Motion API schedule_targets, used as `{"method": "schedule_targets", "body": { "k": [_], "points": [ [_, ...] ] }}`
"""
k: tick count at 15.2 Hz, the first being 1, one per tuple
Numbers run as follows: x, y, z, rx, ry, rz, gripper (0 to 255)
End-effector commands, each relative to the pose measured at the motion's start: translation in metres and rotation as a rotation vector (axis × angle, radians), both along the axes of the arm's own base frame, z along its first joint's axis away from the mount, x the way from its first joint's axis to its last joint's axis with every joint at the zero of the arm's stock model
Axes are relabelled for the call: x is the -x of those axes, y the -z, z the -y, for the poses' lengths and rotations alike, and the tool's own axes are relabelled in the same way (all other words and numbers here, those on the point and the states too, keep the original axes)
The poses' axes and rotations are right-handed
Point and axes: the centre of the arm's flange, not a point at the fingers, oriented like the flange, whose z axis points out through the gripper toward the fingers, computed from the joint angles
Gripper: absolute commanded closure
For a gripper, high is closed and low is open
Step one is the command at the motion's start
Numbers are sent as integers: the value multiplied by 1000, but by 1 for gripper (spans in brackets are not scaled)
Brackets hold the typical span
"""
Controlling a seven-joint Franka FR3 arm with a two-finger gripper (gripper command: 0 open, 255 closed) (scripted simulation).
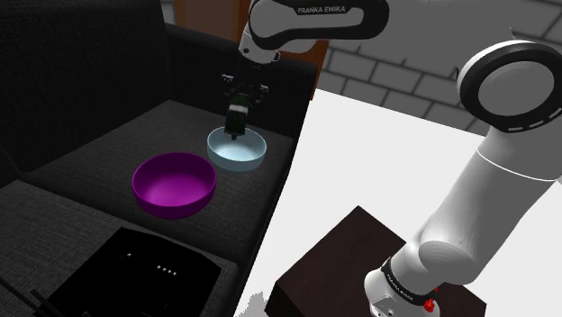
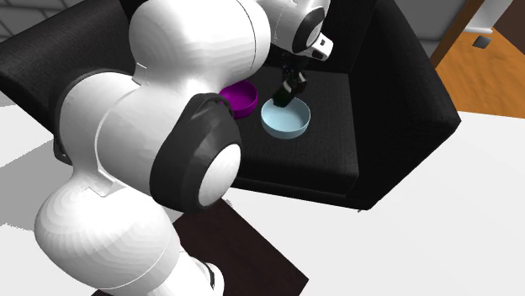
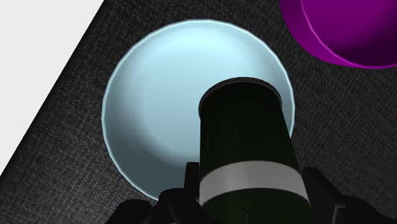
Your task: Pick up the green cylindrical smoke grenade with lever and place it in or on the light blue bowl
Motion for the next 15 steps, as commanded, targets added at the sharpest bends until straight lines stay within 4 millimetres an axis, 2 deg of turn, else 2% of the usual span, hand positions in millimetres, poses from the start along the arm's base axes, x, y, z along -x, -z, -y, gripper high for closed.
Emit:
{"method": "schedule_targets", "body": {
  "k": [1, 11, 15],
  "points": [
    [-1, 9, 1, 0, -1, 1, 255],
    [-1, 62, 1, 0, -1, 1, 255],
    [-1, 66, 1, 0, -1, 1, 255]
  ]
}}
